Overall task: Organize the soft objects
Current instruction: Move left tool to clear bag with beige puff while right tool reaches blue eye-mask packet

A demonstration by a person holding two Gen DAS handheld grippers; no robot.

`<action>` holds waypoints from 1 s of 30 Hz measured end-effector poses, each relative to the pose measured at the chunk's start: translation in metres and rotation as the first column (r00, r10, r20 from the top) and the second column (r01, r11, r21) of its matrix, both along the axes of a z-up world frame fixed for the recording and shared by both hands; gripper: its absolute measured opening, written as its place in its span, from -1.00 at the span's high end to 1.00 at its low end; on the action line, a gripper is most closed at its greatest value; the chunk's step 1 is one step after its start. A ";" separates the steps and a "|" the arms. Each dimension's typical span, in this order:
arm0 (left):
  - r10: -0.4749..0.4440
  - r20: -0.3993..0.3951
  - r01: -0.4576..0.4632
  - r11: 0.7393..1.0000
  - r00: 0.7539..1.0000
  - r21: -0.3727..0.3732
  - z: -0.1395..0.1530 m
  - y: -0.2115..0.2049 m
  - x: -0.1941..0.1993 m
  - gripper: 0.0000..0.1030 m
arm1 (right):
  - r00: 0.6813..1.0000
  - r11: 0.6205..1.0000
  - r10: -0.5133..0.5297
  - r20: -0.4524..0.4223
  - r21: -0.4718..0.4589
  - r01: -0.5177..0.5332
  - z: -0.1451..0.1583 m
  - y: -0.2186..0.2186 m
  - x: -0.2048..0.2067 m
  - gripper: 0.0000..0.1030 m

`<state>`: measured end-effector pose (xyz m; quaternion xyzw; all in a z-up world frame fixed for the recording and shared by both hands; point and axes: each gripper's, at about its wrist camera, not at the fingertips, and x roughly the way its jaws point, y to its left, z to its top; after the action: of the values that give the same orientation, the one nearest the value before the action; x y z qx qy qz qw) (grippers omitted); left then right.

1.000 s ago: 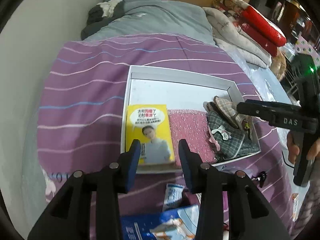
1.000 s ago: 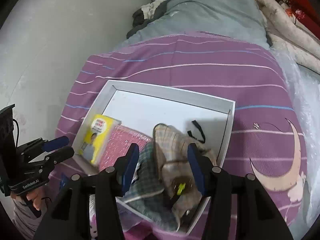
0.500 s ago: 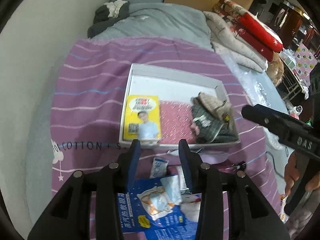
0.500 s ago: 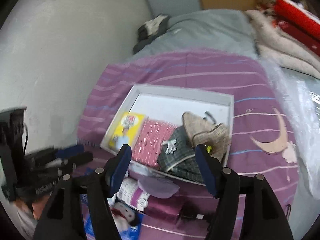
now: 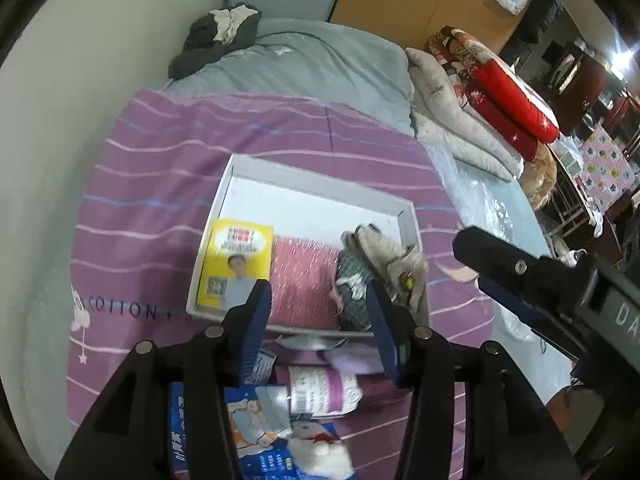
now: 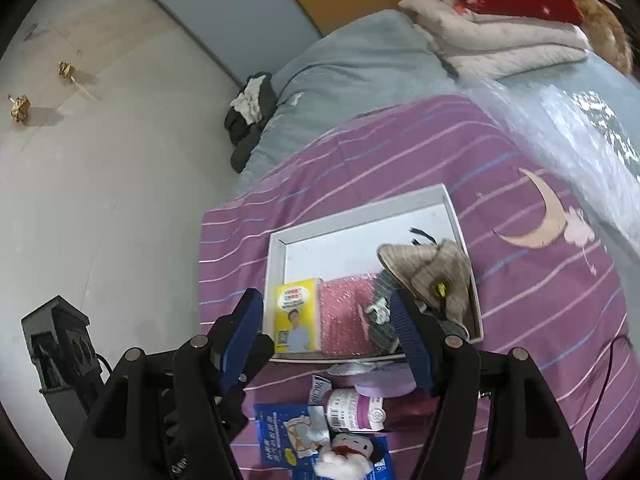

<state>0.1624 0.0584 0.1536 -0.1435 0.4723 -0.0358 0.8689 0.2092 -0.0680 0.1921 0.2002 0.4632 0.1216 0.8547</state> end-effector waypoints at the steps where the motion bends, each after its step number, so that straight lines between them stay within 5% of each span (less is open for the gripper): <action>1: 0.002 -0.012 -0.002 1.000 1.000 0.006 -0.005 0.001 -0.002 0.02 | 1.000 1.000 0.005 -0.009 -0.012 -0.005 -0.006 0.000 -0.003 -0.29; 12: 0.072 -0.139 -0.077 0.997 0.988 -0.030 -0.051 0.033 -0.029 0.02 | 0.982 0.994 0.084 -0.170 -0.049 -0.094 -0.076 0.006 -0.024 -0.29; 18: 0.057 -0.153 -0.063 0.998 0.987 -0.030 -0.047 0.040 -0.042 0.02 | 0.972 0.991 0.124 -0.199 -0.021 -0.131 -0.075 0.008 -0.029 -0.30; 25: 0.045 -0.156 -0.045 0.999 0.987 0.004 -0.035 0.050 -0.056 0.03 | 0.944 0.959 0.277 -0.181 0.117 -0.259 -0.067 0.027 -0.038 -0.33; 30: 0.042 -0.169 -0.040 0.999 0.985 0.015 -0.038 0.058 -0.059 0.48 | 0.901 0.932 0.361 -0.239 0.118 -0.342 -0.085 0.056 -0.035 -0.16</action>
<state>0.1031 0.1163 0.1158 -0.1508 0.5414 -0.0029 0.8271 0.1744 -0.0124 0.1073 0.1584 0.5935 0.2638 0.7437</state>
